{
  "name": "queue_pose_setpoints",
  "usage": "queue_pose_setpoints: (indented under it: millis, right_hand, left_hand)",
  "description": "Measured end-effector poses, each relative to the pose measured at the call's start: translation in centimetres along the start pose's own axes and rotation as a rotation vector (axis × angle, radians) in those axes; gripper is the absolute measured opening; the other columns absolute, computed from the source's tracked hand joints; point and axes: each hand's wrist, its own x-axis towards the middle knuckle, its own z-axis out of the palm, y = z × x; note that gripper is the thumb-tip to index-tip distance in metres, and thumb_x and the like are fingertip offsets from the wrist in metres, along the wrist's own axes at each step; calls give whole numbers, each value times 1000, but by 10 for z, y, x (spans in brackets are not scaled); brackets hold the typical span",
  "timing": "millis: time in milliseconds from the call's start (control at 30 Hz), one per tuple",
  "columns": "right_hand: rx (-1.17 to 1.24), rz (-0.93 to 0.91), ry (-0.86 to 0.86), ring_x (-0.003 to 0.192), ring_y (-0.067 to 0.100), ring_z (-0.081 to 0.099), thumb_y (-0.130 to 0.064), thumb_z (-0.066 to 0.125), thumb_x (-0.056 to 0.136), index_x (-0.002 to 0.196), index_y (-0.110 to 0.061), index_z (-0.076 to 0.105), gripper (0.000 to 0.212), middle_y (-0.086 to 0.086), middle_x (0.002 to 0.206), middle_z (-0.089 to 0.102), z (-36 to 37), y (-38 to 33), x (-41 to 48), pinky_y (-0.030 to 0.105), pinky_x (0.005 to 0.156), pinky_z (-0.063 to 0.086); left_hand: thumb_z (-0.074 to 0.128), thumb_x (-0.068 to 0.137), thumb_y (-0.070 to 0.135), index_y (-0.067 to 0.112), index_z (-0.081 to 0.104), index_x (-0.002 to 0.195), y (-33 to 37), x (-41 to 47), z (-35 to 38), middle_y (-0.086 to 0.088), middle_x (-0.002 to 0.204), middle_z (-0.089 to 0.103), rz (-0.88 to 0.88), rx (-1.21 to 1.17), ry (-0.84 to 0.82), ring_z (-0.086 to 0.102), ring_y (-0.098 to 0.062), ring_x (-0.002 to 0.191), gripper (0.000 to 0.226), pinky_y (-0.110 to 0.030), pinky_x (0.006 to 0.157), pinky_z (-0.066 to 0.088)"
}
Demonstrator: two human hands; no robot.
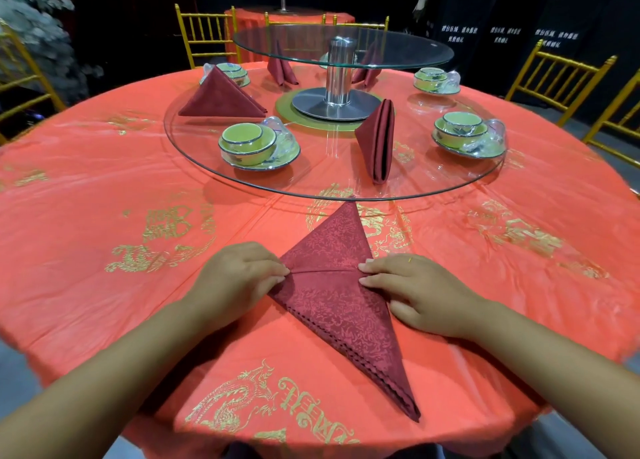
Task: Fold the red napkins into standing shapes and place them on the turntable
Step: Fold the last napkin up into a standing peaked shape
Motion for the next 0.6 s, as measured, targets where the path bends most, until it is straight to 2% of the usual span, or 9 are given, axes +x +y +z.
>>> queue_pose_setpoints:
  millis: [167,233,367,467,533,600]
  right_hand:
    - [74,12,-17,123,19,54,-16,65,80,120,-10,65,40,7,130,59,2,4,-5,40,101,44]
    - [122,30,13,121,20,56,-15,66,82,117,-9,66,35,8,126,61,4,3,-4,41,101,44]
    - [245,173,142,101,26,66,-9,58,85,100,-3,73,23,11,104,71,5,-5,7,45,90,48]
    - [400,324,231,75,24,63,-12,56,90,83,-4,71,19,6,78,70,4,-9,11,38,71,47]
    - [541,454,250,66,9,56,-16,57,94,74,-11,65,22,-5,67,64,7,-14,12,36,65,43]
    - [618,549,267,65,10,53,-20,57,94,74,-8,64,24,3,67,63,10,-15,14,39,67,43]
  left_hand:
    - [52,87,22,9,75,78,-1,0,-5,-1,78,71,33,48,-49,68,-22,68,28,-29,62,56]
    - [51,87,22,10,75,78,0,-2,-6,-1,78,71,24,68,-61,68,-21,67,28,-27,61,55]
    - [49,83,20,10,74,82,2,-5,-10,0,83,70,-12,50,-90,68,-23,70,27,-31,64,54]
    - [53,79,33,8,71,83,2,-9,-14,-1,85,68,5,77,-142,65,-25,75,31,-34,71,48]
    - [57,82,42,9,67,76,3,-10,-12,0,79,65,-27,107,-145,62,-24,72,35,-33,72,45]
    - [54,87,40,8,59,64,5,-7,-8,-2,65,57,-114,89,-94,57,-27,63,40,-32,69,40]
